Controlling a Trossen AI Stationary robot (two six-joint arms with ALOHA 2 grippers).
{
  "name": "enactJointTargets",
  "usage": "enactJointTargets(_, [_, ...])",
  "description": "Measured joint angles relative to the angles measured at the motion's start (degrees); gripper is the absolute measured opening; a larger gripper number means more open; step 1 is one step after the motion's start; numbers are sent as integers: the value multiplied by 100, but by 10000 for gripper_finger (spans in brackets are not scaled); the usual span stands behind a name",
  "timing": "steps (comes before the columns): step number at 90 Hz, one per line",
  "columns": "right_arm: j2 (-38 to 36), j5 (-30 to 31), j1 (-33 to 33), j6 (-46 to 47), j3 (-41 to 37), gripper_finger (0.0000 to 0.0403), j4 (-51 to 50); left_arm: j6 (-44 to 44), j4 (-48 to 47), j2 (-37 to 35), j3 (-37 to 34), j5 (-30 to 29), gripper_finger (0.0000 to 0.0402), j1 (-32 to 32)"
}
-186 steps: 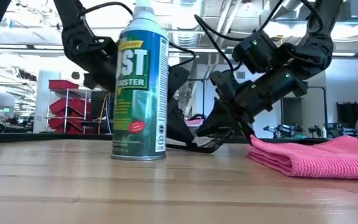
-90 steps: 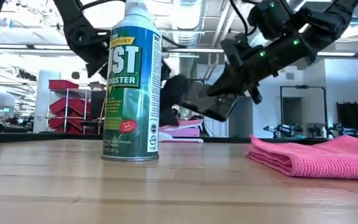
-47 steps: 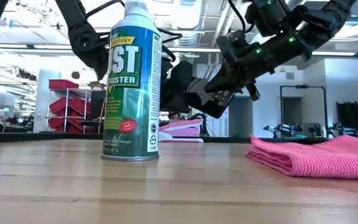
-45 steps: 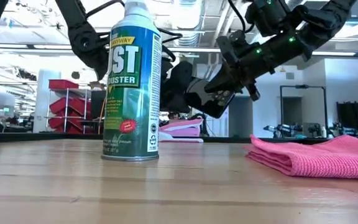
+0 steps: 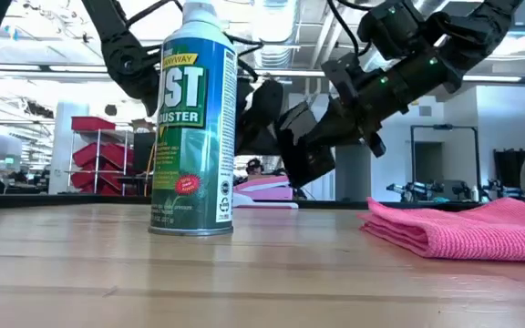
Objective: Apply microfiber cloth
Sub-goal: Prepare the black cellphone
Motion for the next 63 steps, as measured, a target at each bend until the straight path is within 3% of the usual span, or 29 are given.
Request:
enactJointTargets(26, [3,-71,14,-108,-2,19,61,-89,264,-17,13,160,0,-65])
enactJointTargets(63, [-17,92,46,-387,2,14,61,-384,-254,-25,-258,261,0,-269])
